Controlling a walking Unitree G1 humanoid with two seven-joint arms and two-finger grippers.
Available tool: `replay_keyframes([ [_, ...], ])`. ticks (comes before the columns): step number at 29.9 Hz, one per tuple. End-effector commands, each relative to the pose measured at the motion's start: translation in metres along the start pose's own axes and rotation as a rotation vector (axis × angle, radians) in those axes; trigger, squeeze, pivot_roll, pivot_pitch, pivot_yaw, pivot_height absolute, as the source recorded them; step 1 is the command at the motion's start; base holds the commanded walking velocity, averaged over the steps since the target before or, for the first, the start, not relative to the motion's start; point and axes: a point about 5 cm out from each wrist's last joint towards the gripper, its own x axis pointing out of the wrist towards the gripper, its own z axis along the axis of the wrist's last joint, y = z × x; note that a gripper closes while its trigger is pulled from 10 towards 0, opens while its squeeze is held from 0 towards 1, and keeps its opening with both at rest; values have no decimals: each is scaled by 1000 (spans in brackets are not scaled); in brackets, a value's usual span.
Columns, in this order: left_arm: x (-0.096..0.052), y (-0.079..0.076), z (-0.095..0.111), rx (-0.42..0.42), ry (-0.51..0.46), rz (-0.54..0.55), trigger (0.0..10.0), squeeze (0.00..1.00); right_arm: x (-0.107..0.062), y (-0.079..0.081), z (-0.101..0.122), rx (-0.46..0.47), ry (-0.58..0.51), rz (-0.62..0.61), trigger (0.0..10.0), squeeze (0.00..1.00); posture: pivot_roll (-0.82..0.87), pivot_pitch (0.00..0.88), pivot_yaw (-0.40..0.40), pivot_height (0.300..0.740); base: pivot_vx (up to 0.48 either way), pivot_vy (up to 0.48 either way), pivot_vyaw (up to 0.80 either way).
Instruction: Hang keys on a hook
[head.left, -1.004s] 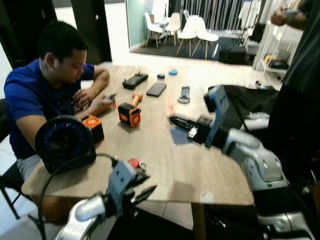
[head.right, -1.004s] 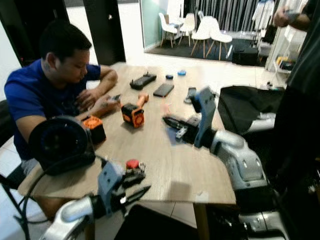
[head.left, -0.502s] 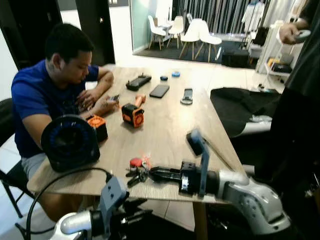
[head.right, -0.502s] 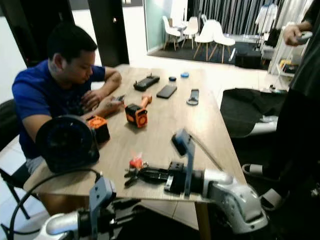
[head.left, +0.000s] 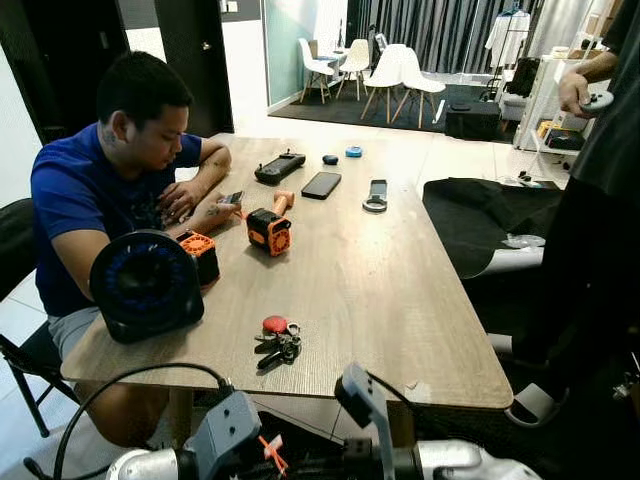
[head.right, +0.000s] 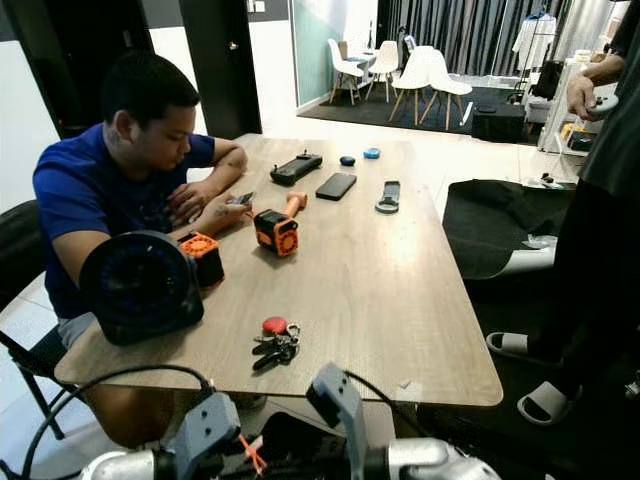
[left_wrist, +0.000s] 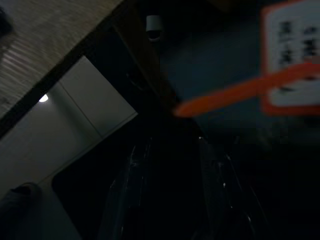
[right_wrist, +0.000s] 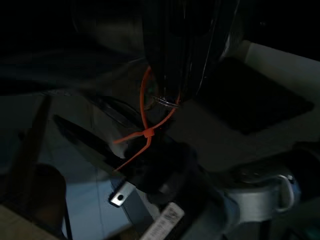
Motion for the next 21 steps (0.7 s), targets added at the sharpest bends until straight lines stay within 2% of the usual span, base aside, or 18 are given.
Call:
replay_keyframes([
  [1,1,-4,-7,0,26,-6,10000,0,0,-1,-10,23,35,-23,10000,0,46,74,33,740,0,0,0],
  [6,4,-6,-14,4,35,31,10000,0,-4,-8,-32,68,98,-88,10000,0,46,75,32,740,0,0,0],
  [12,4,-10,-19,-18,30,33,10000,0,-7,-17,-48,130,117,-155,10000,0,45,76,32,740,0,0,0],
  [16,5,-11,-23,-19,40,50,10000,0,-10,-27,-58,163,125,-234,10000,0,47,75,31,740,0,0,0],
  [20,7,-9,-29,-19,51,113,10000,0,-18,-46,-75,226,129,-397,10000,0,48,74,33,740,0,0,0],
  [21,7,-9,-29,-19,51,113,10000,0,-18,-46,-75,226,129,-397,10000,0,48,74,33,740,0,0,0],
])
